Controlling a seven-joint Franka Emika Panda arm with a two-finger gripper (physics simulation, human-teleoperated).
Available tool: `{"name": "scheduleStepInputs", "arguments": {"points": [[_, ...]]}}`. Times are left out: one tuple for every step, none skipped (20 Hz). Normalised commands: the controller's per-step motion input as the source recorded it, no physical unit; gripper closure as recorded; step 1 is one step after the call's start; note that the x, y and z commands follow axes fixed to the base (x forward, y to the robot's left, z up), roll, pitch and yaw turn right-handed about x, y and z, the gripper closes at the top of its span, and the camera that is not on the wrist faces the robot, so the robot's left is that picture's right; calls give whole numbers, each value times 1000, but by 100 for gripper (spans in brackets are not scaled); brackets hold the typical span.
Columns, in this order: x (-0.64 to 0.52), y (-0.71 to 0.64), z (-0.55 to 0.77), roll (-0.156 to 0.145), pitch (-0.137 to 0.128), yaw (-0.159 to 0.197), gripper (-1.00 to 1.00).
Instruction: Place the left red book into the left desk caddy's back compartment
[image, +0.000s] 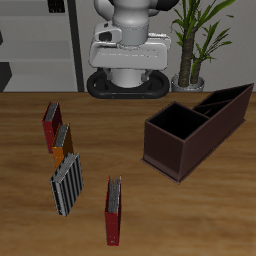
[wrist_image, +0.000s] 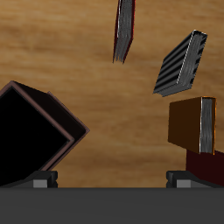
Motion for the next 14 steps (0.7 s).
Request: {"name": "scheduleStepInputs", "arguments": {"points": [[432,-439,138,-26,103,-127,-100],[0,0,0,0,0,0,-100],[442,-352,234,9,1,24,-100],[361,-475,285,-89,-103,-43,-100],[317,-369,31,-3,54,-82,-100],[437,-294,-11,66,132,-28,-100],[221,-597,182,-222,-3,-69,-100],[489,-408,256,-81,-169,8,-100],[267,-397,83,-76,14,-77,-100],[402,-307,12,-88,10,-106,-100],[461,-367,38,-81,-32,41,-100],[474,-325,-108,-93,59,-96,-100],[712,-316,22,53,-5,14,-100],[-40,20,-15,0,0,0,-100]]}}
